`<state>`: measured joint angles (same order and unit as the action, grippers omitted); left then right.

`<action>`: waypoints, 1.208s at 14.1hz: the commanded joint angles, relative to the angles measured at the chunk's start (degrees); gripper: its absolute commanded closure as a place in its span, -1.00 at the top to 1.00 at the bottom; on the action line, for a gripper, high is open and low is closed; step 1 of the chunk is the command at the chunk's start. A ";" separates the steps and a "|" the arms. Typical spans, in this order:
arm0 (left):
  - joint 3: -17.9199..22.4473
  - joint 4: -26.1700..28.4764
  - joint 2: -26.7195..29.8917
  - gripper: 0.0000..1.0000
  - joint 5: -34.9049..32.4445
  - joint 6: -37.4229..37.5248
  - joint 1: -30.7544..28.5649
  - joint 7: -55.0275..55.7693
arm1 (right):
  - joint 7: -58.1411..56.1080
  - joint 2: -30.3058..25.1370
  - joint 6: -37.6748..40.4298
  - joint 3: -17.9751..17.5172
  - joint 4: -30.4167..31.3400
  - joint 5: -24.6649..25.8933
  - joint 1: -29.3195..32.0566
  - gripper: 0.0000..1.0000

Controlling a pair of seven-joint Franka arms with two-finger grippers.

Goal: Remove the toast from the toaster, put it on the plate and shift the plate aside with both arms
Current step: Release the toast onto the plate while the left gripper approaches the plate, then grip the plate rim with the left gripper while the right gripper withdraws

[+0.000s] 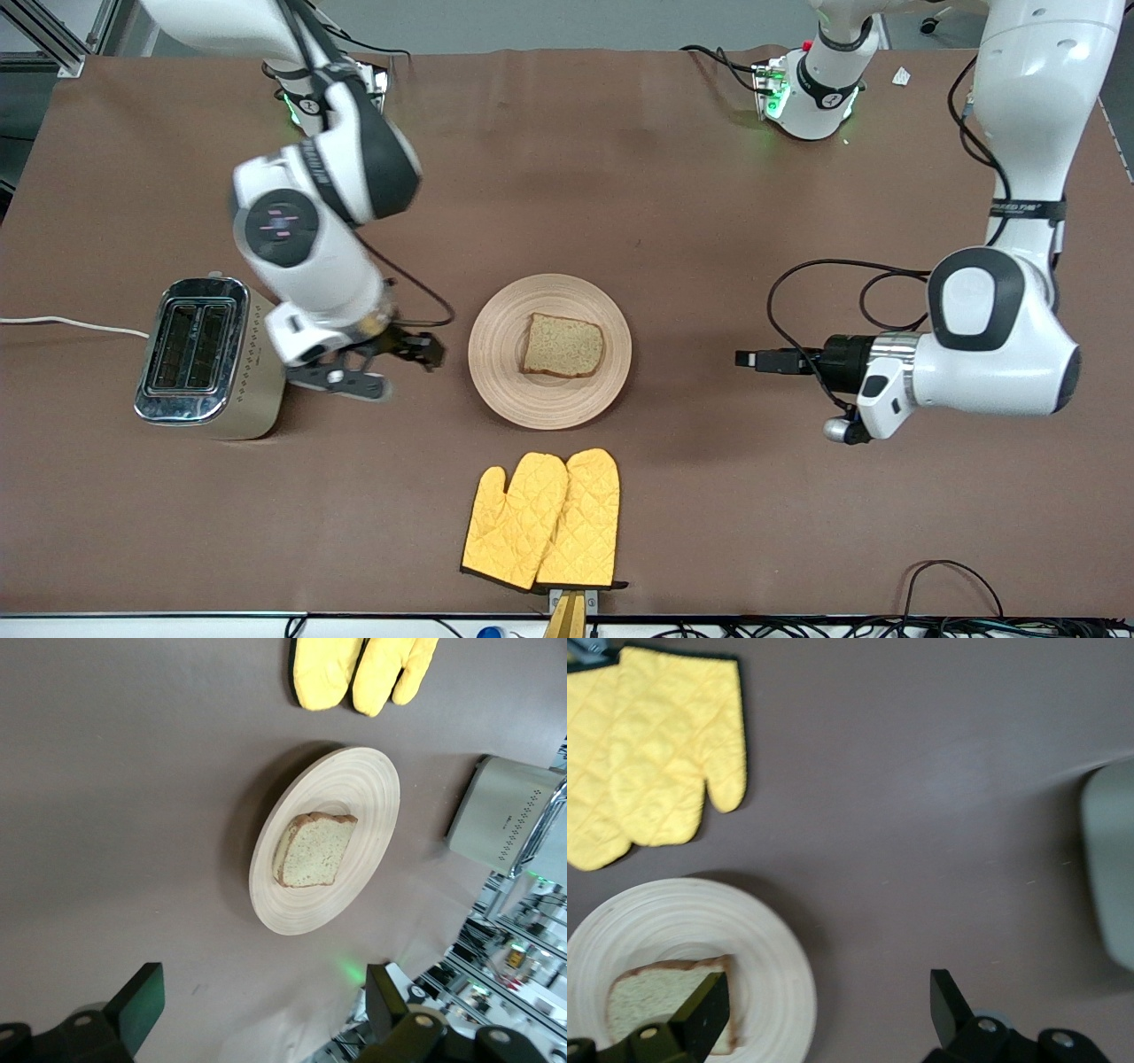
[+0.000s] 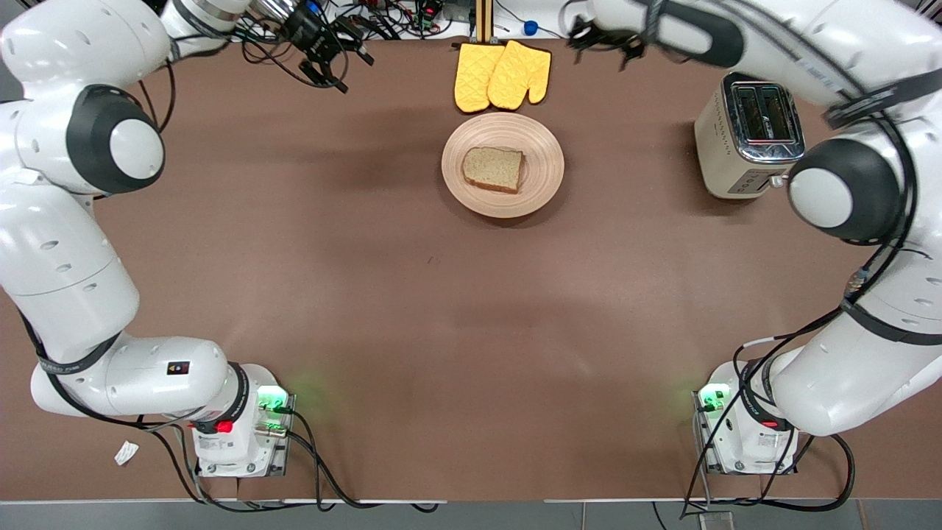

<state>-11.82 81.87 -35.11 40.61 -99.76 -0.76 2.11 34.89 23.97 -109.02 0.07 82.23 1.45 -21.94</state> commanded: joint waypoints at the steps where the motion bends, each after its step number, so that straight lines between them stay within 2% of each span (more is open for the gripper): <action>1: -0.22 -0.30 -3.12 1.00 4.20 -1.13 1.10 -2.46 | -6.90 -5.50 1.88 -1.12 4.42 0.04 5.75 1.00; 3: -0.22 -0.30 -5.31 0.90 4.83 -1.93 1.99 -6.40 | -13.32 -9.97 1.97 -1.21 8.89 -0.04 10.49 1.00; 7: -0.49 0.22 -10.76 0.39 9.91 -2.19 3.04 -19.84 | -22.57 -20.69 3.72 -1.21 17.60 -0.05 16.93 1.00; 9: -0.49 1.45 -12.09 0.22 11.59 -4.55 4.10 -25.11 | -27.39 -23.43 7.58 -1.03 17.35 -0.13 20.34 1.00; 12: -0.49 3.38 -13.14 0.11 14.40 -9.04 6.03 -28.74 | -34.71 -27.48 9.09 0.10 17.18 -0.05 24.92 1.00; 15: -0.57 5.14 -14.90 -0.03 17.91 -13.00 7.35 -31.99 | -34.97 -30.38 12.51 3.79 16.47 -0.05 24.50 1.00; 17: -0.57 5.41 -15.52 -0.12 20.28 -15.19 8.84 -32.96 | -34.89 -31.00 13.92 3.98 16.21 -0.05 24.41 1.00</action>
<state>-12.28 86.31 -50.49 58.24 -112.39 6.90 -29.17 0.00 -4.94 -95.80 4.10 96.78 1.43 2.68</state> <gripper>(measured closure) 0.537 0.000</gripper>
